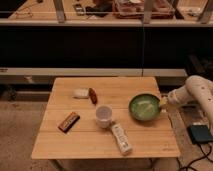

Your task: Drag the ceramic bowl in a circle

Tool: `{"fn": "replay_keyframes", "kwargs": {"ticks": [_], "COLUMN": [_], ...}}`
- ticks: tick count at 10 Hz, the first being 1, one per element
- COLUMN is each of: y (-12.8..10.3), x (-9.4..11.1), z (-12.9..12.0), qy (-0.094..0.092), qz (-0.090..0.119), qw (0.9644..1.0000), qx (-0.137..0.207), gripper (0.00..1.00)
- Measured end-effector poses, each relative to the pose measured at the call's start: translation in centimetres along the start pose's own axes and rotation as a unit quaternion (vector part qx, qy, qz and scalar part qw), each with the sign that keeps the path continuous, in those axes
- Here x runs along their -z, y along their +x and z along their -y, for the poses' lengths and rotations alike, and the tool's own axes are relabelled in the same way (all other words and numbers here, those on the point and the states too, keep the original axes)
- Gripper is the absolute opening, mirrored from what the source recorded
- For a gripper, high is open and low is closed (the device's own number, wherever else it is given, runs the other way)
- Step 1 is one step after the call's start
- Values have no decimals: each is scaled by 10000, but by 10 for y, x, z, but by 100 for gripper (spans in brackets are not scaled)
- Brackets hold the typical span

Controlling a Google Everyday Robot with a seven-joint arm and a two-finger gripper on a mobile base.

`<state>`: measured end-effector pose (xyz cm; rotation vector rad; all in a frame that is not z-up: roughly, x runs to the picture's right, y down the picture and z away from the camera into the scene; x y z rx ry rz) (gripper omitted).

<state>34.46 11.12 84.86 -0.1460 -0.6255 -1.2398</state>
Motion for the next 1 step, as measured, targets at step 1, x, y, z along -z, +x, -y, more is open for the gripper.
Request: {"fn": "replay_keyframes", "kwargs": {"ticks": [1], "y": [-8], "x": [-5], "z": [7], "qy": [33], "qz": [78], "qw": [9999], "qx": [103], "gripper": [0]}}
